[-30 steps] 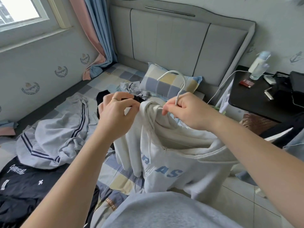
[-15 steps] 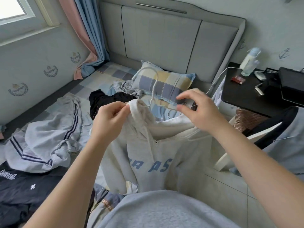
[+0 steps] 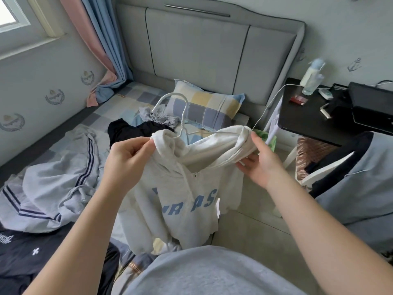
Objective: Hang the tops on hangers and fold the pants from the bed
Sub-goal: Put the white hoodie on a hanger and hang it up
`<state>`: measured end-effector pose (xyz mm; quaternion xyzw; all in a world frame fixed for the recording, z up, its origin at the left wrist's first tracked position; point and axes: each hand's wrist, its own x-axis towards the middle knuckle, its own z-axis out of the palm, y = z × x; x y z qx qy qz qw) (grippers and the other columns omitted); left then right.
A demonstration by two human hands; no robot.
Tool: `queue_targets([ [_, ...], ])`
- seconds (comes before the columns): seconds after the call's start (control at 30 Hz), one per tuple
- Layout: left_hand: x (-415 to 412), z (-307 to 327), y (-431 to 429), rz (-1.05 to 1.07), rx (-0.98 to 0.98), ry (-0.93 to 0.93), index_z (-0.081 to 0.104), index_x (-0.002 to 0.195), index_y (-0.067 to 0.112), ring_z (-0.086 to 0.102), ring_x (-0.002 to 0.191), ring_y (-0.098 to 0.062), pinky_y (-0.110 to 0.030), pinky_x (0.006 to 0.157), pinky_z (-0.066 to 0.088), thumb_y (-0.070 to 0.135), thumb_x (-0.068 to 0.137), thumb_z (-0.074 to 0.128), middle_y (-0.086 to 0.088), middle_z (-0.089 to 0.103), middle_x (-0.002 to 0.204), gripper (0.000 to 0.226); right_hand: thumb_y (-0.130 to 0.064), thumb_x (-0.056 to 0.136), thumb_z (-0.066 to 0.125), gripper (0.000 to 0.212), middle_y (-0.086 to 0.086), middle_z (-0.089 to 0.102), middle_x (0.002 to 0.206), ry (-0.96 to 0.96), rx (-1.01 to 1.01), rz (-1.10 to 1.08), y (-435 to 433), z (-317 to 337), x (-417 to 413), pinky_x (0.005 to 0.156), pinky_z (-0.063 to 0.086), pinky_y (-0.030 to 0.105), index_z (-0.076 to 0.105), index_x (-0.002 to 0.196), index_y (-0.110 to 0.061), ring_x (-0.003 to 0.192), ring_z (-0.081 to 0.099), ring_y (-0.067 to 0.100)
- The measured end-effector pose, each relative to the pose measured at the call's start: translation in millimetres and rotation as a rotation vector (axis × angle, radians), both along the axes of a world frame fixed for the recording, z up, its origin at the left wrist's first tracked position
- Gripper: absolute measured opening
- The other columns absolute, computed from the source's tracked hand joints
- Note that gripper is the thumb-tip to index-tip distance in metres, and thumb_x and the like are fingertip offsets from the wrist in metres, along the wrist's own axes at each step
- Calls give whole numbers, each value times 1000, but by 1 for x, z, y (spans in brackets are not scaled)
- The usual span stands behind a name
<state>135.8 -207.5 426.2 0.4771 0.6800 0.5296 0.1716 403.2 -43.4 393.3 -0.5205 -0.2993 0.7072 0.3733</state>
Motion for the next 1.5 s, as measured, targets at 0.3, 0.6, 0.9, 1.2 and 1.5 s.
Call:
queue_targets([
  [0.3,13,-8,8,-31,-256,348,67,75,14,32,45,-12,-27,48,25,41,96,59,-2,41,50,35,-10,88,68,6,12,68,91,-305,253,66,11,57,-27,82,56,46,70,88,-15,88,63,28],
  [0.6,12,17,6,-34,88,-61,79,84,23,35,53,-11,-23,48,26,26,95,65,-10,49,60,18,-29,104,51,34,-4,63,106,-537,1052,583,-15,111,-30,93,40,13,70,107,-1,102,59,3],
  [0.9,-8,31,2,-23,176,-165,79,81,42,52,73,-21,-39,66,38,40,85,71,-12,66,79,10,-79,82,48,62,9,58,77,-822,963,921,12,99,-2,71,43,38,66,87,-20,71,53,8],
  [1.2,-31,20,-7,53,130,-122,78,80,45,58,75,-16,-37,70,45,35,90,69,-8,72,79,17,-14,94,67,21,-8,76,94,-835,836,788,33,37,45,90,54,43,72,94,-34,98,70,18],
  [1.5,-30,11,-6,64,179,-226,80,81,41,62,74,-4,-19,66,49,23,93,67,14,74,76,25,-18,89,74,31,-17,64,120,-652,836,672,33,42,54,95,43,22,63,114,-33,117,56,0],
])
